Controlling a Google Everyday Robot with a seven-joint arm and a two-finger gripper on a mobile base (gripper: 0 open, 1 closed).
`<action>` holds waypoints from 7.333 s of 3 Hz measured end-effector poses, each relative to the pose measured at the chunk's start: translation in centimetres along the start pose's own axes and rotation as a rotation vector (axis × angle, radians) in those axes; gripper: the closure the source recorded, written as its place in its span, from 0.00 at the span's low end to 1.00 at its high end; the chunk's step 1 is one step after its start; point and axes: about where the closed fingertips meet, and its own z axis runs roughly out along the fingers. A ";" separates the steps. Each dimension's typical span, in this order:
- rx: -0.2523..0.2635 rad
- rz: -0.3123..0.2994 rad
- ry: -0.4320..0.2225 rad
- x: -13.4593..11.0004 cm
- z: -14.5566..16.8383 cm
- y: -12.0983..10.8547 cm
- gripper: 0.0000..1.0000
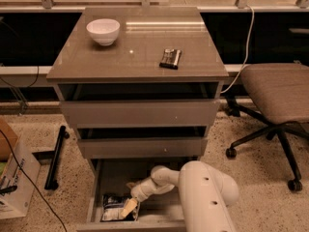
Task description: Pick blue chip bag from bottom drawer and place on counter
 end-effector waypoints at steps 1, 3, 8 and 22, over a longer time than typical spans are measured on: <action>0.003 0.019 0.010 1.0 0.9 -0.3 0.17; 0.004 0.040 0.019 2.0 1.0 0.3 0.64; 0.111 -0.026 -0.220 -7.8 -17.1 8.9 1.00; 0.541 -0.949 0.060 -51.2 -54.3 12.6 1.00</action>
Offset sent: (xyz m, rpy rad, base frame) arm -0.0064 -0.0069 -0.0235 -0.0374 0.0293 -0.0333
